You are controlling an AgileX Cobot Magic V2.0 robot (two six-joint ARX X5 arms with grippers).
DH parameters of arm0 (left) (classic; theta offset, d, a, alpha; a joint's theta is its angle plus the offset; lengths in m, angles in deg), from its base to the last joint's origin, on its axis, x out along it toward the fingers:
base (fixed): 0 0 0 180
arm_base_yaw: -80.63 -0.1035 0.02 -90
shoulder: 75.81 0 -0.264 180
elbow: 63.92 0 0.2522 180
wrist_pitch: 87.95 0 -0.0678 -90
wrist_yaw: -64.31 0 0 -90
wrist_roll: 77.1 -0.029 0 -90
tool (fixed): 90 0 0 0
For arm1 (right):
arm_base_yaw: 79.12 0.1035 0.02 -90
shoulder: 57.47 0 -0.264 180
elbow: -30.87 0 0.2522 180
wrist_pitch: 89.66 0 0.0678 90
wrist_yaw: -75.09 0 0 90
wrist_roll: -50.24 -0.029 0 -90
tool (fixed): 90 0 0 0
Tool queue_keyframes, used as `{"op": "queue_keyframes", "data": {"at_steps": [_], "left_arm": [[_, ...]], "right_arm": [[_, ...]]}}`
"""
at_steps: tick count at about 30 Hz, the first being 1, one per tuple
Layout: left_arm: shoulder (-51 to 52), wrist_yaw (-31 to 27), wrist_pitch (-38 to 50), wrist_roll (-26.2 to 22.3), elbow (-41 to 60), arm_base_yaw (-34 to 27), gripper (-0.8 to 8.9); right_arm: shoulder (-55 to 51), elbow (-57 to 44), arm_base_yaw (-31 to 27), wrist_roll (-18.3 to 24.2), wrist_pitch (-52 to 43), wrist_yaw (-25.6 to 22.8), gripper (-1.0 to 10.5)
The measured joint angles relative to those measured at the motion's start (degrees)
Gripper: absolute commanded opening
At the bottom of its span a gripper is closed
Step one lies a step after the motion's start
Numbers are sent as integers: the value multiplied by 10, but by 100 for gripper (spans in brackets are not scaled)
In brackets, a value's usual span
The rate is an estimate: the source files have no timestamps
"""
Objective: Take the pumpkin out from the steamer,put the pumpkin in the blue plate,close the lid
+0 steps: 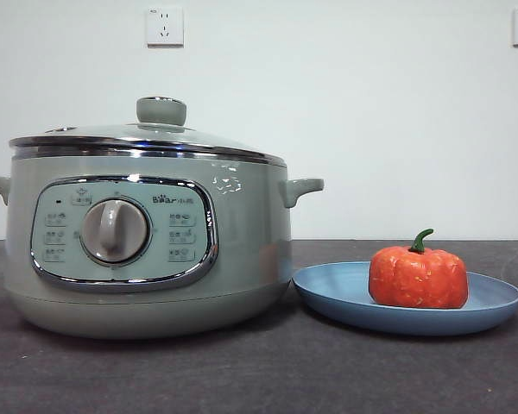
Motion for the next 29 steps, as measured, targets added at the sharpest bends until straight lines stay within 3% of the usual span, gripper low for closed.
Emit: {"op": "queue_keyframes", "data": {"at_steps": [5,14,29], "left_arm": [[14,0,88,-10,120,-51,-3],[65,15,200,-10,320,-64,-3],[102,15,148,10,349,-64,-3]], "right_arm": [[0,0,0,0,0,0,1],[0,0,0,0,15,0,1],[0,0,0,0,46,0,1]]}}
